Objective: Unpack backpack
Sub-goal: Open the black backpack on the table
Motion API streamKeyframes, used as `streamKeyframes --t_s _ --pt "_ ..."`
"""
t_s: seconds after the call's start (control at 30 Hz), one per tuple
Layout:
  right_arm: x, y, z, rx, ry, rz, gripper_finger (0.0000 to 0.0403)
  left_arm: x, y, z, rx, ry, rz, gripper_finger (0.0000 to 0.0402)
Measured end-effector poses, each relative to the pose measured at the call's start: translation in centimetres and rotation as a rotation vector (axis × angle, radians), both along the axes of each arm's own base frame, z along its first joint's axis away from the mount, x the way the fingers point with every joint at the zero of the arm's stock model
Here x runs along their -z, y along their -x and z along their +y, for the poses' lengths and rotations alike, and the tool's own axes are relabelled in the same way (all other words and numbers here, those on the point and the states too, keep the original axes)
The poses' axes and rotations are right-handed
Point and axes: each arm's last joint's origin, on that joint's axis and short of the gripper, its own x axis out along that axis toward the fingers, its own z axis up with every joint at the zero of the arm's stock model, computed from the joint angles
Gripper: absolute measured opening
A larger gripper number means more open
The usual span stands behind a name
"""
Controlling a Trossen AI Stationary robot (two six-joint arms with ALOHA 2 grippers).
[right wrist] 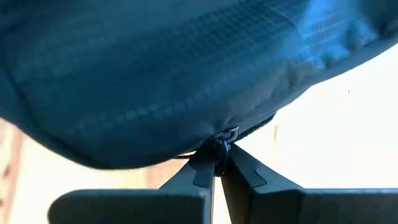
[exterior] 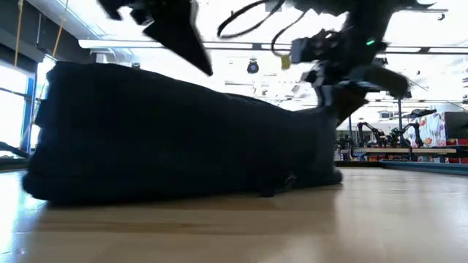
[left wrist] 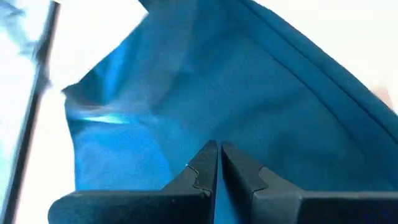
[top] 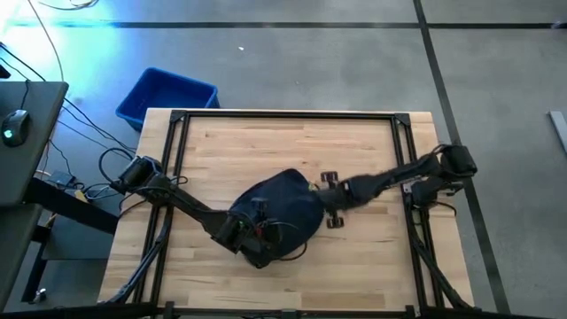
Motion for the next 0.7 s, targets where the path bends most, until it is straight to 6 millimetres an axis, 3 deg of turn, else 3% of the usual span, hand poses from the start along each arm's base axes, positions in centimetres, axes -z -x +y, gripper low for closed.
streamKeyframes --t_s 0.13,0.3,0.5,0.7 --pt "-0.1 1.2 3.9 -0.004 0.05 -0.066 0.0001 -0.9 -1.9 0.3 0.151 0.032 -0.076 0.0015" --pt "-0.4 2.7 7.3 0.077 0.125 -0.224 0.0 -2.1 -4.3 2.0 0.415 0.02 -0.146 0.0066" --pt "-0.7 3.3 9.2 0.121 0.118 -0.358 0.0 -1.3 -6.4 5.2 0.589 -0.073 -0.125 0.0151" --pt "-0.7 3.2 9.5 0.098 0.101 -0.366 0.0 -0.3 -7.6 7.6 0.699 -0.057 -0.103 0.0218"
